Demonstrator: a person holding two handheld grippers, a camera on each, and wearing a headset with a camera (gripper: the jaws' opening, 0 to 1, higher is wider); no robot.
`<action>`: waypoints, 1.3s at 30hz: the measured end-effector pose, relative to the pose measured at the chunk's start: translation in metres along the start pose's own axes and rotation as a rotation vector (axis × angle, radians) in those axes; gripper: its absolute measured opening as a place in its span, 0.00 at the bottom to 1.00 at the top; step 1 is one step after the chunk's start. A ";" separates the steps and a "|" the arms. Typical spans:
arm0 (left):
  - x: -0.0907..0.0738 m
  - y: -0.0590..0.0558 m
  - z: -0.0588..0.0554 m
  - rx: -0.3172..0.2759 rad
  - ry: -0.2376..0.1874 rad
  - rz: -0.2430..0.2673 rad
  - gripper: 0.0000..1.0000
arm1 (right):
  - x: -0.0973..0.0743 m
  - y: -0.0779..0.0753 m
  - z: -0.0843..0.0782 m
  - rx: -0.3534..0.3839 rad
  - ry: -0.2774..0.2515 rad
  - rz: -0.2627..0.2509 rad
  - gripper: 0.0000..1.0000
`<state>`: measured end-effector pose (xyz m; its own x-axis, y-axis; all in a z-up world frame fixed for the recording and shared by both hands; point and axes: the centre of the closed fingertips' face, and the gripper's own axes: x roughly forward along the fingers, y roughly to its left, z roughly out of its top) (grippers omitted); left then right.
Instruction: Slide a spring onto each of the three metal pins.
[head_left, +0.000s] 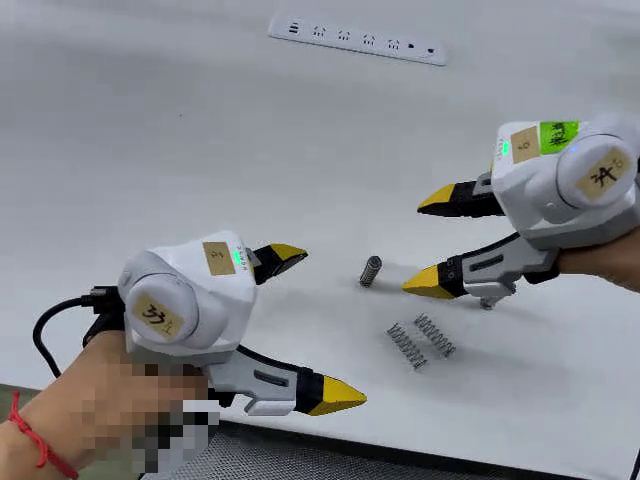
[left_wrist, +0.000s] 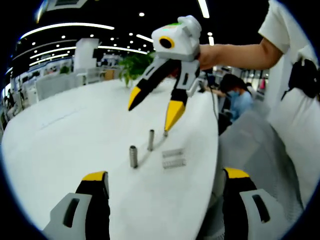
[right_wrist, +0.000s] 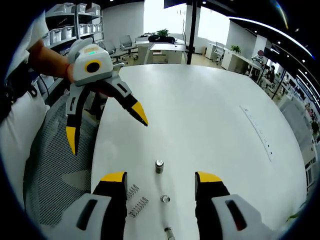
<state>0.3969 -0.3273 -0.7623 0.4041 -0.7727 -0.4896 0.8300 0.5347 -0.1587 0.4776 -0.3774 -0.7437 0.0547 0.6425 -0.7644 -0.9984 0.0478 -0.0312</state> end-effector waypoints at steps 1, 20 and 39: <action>0.000 0.000 0.000 0.004 0.004 0.000 0.95 | -0.003 0.002 -0.001 0.004 -0.004 -0.004 0.57; 0.008 -0.010 0.001 0.075 0.084 -0.022 0.89 | -0.055 0.023 -0.056 0.121 -0.149 -0.075 0.76; 0.040 -0.037 -0.010 0.234 0.242 -0.142 0.76 | -0.092 0.042 -0.118 0.227 -0.247 -0.150 0.86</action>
<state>0.3791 -0.3746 -0.7847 0.1992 -0.7153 -0.6698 0.9481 0.3134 -0.0527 0.4291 -0.5249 -0.7506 0.2298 0.7796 -0.5826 -0.9514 0.3061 0.0342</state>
